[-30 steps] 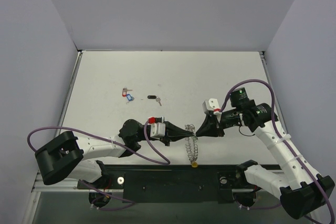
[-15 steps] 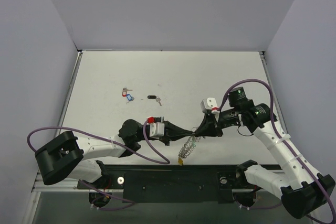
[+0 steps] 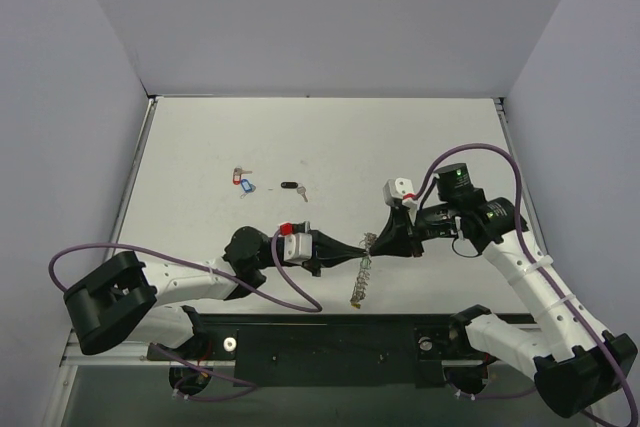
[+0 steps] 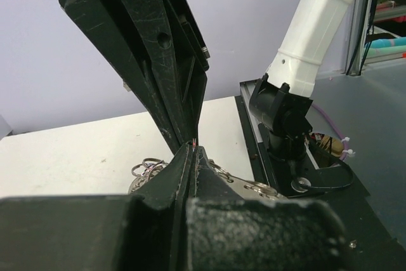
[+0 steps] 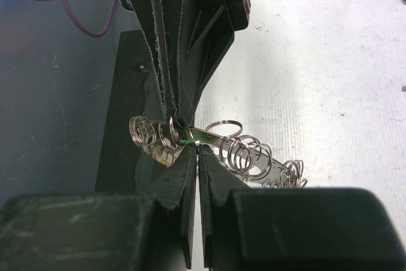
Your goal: Put the keys on the keyring
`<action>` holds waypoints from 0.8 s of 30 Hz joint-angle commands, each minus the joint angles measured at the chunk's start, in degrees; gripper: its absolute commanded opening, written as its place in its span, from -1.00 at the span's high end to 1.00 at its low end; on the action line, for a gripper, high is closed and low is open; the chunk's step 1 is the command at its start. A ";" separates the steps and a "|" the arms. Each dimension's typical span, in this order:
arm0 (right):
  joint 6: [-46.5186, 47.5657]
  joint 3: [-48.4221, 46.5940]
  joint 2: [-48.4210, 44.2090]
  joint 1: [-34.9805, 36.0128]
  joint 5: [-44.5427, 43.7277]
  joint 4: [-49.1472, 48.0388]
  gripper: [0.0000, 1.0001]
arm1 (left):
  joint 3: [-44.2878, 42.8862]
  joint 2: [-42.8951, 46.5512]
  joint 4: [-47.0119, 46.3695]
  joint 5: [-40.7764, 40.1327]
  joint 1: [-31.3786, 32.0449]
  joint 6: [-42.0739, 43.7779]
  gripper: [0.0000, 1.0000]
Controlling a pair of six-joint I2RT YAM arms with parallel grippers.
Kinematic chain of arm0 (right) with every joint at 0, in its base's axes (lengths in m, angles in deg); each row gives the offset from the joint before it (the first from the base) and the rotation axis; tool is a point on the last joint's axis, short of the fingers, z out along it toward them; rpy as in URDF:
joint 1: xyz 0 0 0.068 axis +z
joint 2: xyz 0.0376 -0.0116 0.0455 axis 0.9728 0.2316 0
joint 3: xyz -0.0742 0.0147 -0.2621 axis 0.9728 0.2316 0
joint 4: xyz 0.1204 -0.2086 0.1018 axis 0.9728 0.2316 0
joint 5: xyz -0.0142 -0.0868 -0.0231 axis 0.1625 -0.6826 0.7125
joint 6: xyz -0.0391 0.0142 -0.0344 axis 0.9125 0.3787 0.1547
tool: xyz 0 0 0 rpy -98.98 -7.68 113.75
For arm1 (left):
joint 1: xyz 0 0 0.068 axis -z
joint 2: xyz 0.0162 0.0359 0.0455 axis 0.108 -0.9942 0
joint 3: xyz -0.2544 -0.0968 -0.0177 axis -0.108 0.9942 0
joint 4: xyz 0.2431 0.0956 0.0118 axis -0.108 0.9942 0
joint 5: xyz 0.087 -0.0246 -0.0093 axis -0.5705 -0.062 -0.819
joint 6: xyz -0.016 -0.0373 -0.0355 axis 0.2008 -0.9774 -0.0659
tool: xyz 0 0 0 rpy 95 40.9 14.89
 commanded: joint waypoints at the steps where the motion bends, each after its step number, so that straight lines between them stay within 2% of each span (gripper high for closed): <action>1: -1.54 -1.92 -1.09 -0.50 3.92 -1.50 1.00 | -0.13 2.25 2.15 1.27 -1.06 2.19 1.00; 6: -1.63 -1.31 -1.79 -0.50 3.75 -1.06 0.98 | 0.66 2.33 2.69 0.22 -2.30 2.98 1.00; 12: -5.30 -3.06 -2.93 -0.68 -0.45 -0.97 0.60 | -0.82 3.12 7.25 -0.84 -3.70 4.74 1.00; 14: -10.65 -4.81 -2.94 -0.85 -5.27 -1.05 0.45 | -2.84 4.61 11.81 -1.71 -4.49 4.83 1.00; 15: -13.38 -5.78 -3.03 -1.11 -8.00 -1.58 0.32 | -3.90 5.23 16.09 -2.85 -4.67 5.00 1.00; 16: -20.37 -7.18 -3.29 -1.46 -14.82 -2.71 0.21 | -6.43 6.54 19.18 -3.55 -4.84 5.00 1.00; 17: -22.79 -7.89 -3.38 -2.34 -21.41 -2.99 0.04 | -7.76 7.07 25.48 -5.13 -4.93 4.83 1.00; 18: -25.68 -9.29 -3.64 -3.13 -23.48 -2.64 0.00 | -10.73 7.95 28.50 -6.45 -5.02 4.83 1.00; 21: -26.15 -12.63 -4.52 -8.13 -27.35 1.30 -0.10 | -15.67 9.36 42.54 -12.68 -5.28 1.77 1.00; 24: -23.71 -16.07 -4.17 -11.39 -29.65 9.46 -0.16 | -21.73 10.33 54.07 -18.75 -6.51 -3.76 1.00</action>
